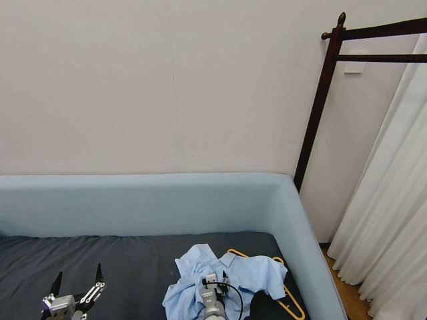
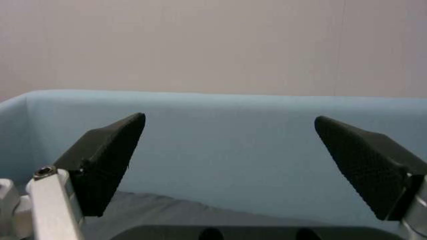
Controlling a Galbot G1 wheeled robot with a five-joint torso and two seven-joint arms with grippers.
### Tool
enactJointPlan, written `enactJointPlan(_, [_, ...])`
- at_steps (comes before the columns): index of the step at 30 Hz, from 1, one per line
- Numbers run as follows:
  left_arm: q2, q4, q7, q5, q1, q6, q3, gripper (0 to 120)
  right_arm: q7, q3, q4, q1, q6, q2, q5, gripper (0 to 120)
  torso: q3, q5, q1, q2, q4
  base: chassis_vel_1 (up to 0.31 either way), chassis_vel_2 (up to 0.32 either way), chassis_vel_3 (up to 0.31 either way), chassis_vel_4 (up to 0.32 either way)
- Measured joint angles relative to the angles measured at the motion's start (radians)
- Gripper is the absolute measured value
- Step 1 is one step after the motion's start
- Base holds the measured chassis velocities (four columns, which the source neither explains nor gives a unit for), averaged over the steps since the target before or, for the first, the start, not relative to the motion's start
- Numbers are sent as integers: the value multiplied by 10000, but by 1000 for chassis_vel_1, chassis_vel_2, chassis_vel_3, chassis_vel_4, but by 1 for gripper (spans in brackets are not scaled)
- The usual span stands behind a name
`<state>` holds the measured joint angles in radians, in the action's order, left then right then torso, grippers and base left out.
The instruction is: Pick up the clothes from the sofa and hang them on the clothes hanger.
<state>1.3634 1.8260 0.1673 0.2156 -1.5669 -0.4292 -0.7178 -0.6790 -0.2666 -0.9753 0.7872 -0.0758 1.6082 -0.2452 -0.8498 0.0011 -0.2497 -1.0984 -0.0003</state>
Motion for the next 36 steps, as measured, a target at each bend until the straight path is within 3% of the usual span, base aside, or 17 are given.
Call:
enactJointPlan(6, [57,50,-5,-73,-62,-10,-5,100,4,217,130,-227,25,-1,-12,69,0,0,0,0,1,0,0,0,0])
enactJointPlan(18, [36,150,-5,-87,-118,-17,-69,100,356,838,985,-564,355,-1,218,69,0,0,0,0,0,0,0,0,0])
enactJointPlan(27, [37,151,-4,-132,-120,-17,-41,100,716,1517,2553,-740,1238,-4,1595,69,0,-1,0,0,-2,0,0,0,0])
enactJointPlan(32, [27,109,-4,-131,-114,-17,-48,100,756,1601,2769,-812,1264,-1,1731,68,0,0,0,0,1,0,0,0,0])
enactJointPlan(36, [37,56,-4,-131,-67,-18,-32,100,798,1557,2706,-771,1271,-1,1736,52,0,0,0,0,0,0,0,0,0])
